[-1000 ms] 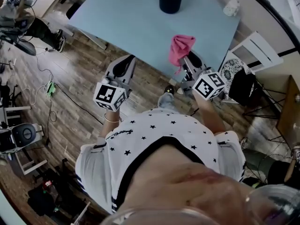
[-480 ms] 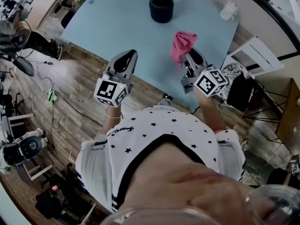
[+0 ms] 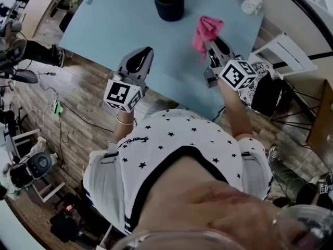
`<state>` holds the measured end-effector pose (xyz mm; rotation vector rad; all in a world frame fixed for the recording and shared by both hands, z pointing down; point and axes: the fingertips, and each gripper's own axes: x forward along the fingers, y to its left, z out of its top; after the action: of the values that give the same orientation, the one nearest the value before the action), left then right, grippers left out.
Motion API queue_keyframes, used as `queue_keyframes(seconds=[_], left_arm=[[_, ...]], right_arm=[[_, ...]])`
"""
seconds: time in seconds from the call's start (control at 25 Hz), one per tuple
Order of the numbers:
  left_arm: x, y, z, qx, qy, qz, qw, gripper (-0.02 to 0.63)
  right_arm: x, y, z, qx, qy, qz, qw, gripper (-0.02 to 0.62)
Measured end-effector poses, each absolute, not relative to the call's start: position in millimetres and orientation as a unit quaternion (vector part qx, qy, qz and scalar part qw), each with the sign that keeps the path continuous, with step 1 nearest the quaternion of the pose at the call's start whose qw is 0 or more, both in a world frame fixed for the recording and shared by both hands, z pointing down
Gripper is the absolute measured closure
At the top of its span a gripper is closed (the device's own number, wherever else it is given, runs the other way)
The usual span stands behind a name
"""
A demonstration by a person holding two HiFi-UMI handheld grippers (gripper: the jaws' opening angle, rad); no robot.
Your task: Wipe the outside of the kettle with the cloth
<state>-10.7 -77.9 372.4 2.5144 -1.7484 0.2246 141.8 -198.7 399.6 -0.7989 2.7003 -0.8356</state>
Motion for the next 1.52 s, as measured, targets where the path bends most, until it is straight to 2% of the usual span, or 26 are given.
queue_keyframes(seconds=[0.64, 0.96, 1.52], left_arm=[[-70.6, -175.5, 370.0, 0.873, -0.484, 0.055, 0.031, 0.566], [-108.1, -213.8, 382.2, 0.884, -0.461, 0.044, 0.059, 0.566], [-129.9, -217.9, 409.7, 0.869, -0.486, 0.042, 0.089, 0.566]], right_arm=[[65.8, -291.8, 420.8, -0.367, 0.875, -0.310, 0.053, 0.529], [35.3, -340.5, 445.7, -0.402, 0.865, -0.300, -0.014, 0.529], [31.1, -377.5, 495.6, -0.422, 0.854, -0.290, -0.093, 0.529]])
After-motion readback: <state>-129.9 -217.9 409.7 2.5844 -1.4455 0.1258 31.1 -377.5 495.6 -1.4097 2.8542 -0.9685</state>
